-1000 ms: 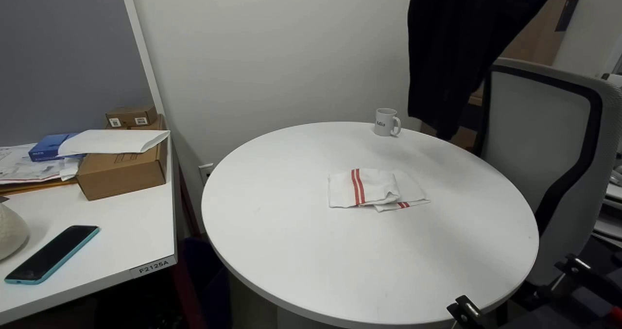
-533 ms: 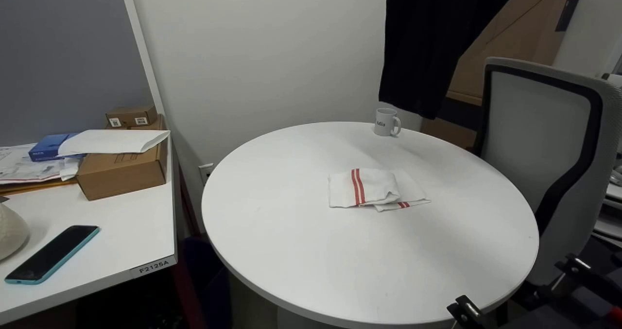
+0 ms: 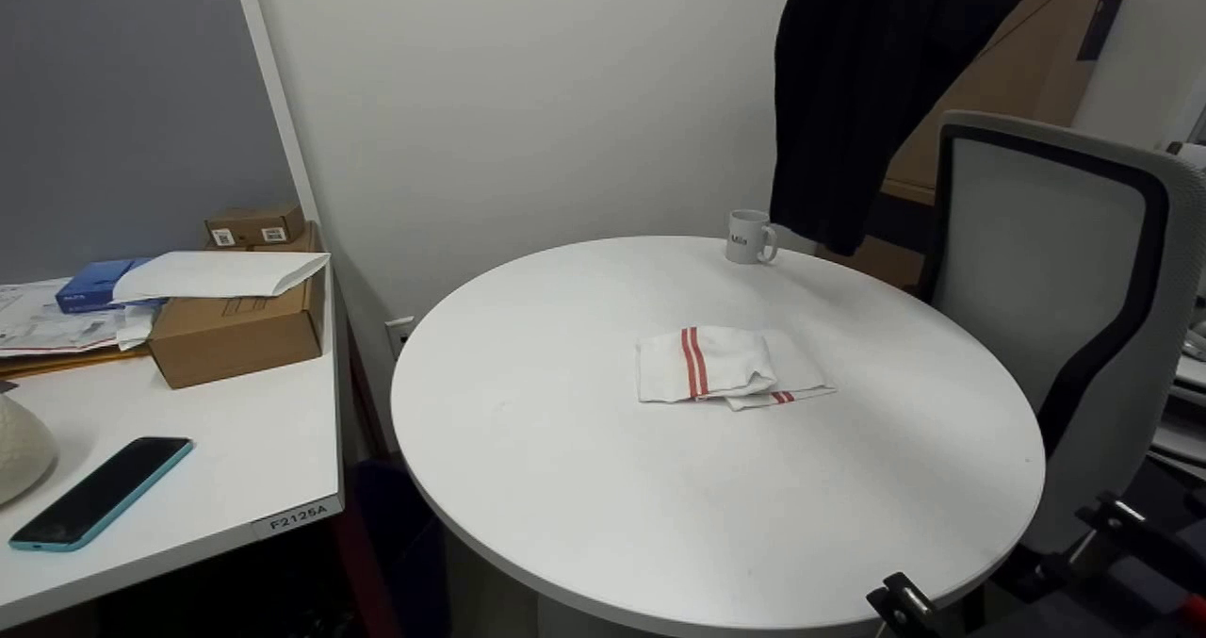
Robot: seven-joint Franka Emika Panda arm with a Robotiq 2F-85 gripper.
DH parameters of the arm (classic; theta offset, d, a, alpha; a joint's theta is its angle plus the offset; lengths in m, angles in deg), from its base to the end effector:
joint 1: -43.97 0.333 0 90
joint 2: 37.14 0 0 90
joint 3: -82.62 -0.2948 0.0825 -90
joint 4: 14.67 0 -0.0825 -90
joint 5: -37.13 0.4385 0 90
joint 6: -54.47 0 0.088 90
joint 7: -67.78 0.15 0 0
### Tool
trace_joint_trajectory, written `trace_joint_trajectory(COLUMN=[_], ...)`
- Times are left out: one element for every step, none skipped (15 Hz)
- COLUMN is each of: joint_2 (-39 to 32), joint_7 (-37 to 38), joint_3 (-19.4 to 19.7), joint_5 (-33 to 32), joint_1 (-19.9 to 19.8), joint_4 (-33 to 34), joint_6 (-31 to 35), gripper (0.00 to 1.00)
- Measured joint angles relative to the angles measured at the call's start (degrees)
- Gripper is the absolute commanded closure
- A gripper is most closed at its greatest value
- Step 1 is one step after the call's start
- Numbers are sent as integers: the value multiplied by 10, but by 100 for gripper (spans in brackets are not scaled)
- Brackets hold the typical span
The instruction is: Remove the item from the backrest of the chair and put it on the table
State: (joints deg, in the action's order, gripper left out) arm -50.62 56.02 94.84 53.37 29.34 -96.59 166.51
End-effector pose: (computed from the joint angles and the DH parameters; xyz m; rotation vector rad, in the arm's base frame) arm 0.6617 -0.2863 0.5290 -2.9393 0.4710 -0.5317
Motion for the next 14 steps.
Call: trace_joint_trajectory(joint_2=[-15, -30, -46, -61, -77, -92, -106, -121, -134, -148, -160, -172, -183, -193], joint_7=[0, 1, 1, 1, 1, 2, 6, 12, 20, 29, 40, 51, 63, 78], joint_3=[1, 2, 2, 3, 3, 4, 4, 3, 3, 2, -1, -6, -10, -15], joint_5=[0, 0, 0, 0, 0, 0, 0, 0, -1, -2, -5, -9, -14, -18], joint_1=[-10, -21, -33, -44, -56, -66, -74, -79, -82, -82, -81, -77, -72, -65], joint_4=[9, 18, 27, 35, 43, 49, 56, 63, 69, 75, 81, 86, 91, 95], joint_6=[0, 0, 0, 0, 0, 0, 1, 2, 3, 3, 5, 8, 15, 24], gripper=[98, 98, 98, 98, 98, 98, 98, 98, 98, 98, 98, 98, 98, 98])
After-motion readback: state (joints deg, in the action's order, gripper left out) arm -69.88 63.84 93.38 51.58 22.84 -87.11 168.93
